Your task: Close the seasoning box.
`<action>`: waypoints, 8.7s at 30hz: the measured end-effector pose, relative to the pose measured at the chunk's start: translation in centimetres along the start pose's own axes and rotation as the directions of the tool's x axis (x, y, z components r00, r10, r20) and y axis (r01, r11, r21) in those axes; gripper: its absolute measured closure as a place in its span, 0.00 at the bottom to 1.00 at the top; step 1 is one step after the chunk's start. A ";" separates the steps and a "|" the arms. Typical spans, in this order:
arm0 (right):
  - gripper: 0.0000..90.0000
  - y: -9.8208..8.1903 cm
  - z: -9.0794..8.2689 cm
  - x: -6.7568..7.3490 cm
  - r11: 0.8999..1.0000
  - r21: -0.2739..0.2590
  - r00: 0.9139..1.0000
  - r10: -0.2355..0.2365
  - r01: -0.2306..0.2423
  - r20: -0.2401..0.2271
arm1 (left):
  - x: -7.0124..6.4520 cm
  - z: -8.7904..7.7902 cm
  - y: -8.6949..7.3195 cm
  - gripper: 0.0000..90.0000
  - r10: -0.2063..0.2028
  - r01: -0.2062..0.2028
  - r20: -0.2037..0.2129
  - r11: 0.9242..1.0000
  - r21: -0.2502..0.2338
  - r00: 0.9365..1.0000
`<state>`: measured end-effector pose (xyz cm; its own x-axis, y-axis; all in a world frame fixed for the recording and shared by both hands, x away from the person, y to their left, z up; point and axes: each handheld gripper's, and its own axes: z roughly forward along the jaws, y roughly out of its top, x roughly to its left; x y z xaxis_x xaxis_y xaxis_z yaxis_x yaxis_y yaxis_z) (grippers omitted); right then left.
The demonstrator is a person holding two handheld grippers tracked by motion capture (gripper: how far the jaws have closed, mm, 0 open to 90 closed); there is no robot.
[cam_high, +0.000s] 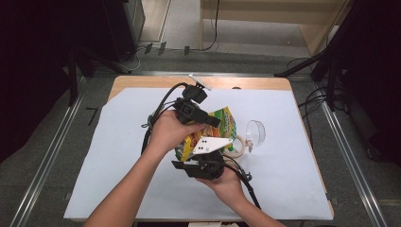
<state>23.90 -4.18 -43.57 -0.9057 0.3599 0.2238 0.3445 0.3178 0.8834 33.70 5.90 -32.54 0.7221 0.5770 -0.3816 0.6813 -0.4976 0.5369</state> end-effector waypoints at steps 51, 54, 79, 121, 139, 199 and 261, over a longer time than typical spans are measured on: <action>0.80 0.0 0.0 0.1 1.000 -0.003 1.000 -0.010 0.010 -0.003 | 0.1 -0.1 -0.2 0.94 0.001 -0.001 -0.001 1.000 -0.001 1.000; 0.80 0.0 0.0 0.1 1.000 -0.001 1.000 -0.005 0.005 -0.006 | 0.1 -0.1 -0.2 0.94 -0.005 0.005 0.003 1.000 0.000 1.000; 0.80 -0.1 -0.1 0.0 1.000 0.000 1.000 -0.001 0.001 -0.006 | -0.3 0.0 0.0 0.94 0.006 -0.006 -0.002 1.000 0.004 1.000; 0.80 0.1 -0.3 -0.4 1.000 0.004 1.000 0.011 -0.011 -0.003 | 0.2 0.4 0.6 0.93 -0.003 0.003 0.015 1.000 0.026 1.000; 0.80 0.2 -0.5 -0.4 1.000 0.002 1.000 0.021 -0.021 -0.011 | 0.5 0.4 0.7 0.93 -0.015 0.014 0.017 0.999 0.029 1.000; 0.80 0.3 -0.3 -0.2 1.000 0.022 1.000 0.004 -0.004 0.000 | 0.6 0.4 0.6 0.93 -0.019 0.018 0.017 1.000 0.023 1.000; 0.80 0.3 -0.4 0.0 1.000 0.004 1.000 0.010 -0.010 0.010 | 0.4 0.4 0.7 0.93 -0.011 0.010 0.017 1.000 0.024 1.000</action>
<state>23.89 -4.45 -43.16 -0.8997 0.3716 0.2291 0.3549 0.3172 0.8795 34.56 5.54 -32.61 0.7168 0.5709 -0.4004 0.6914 -0.5071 0.5146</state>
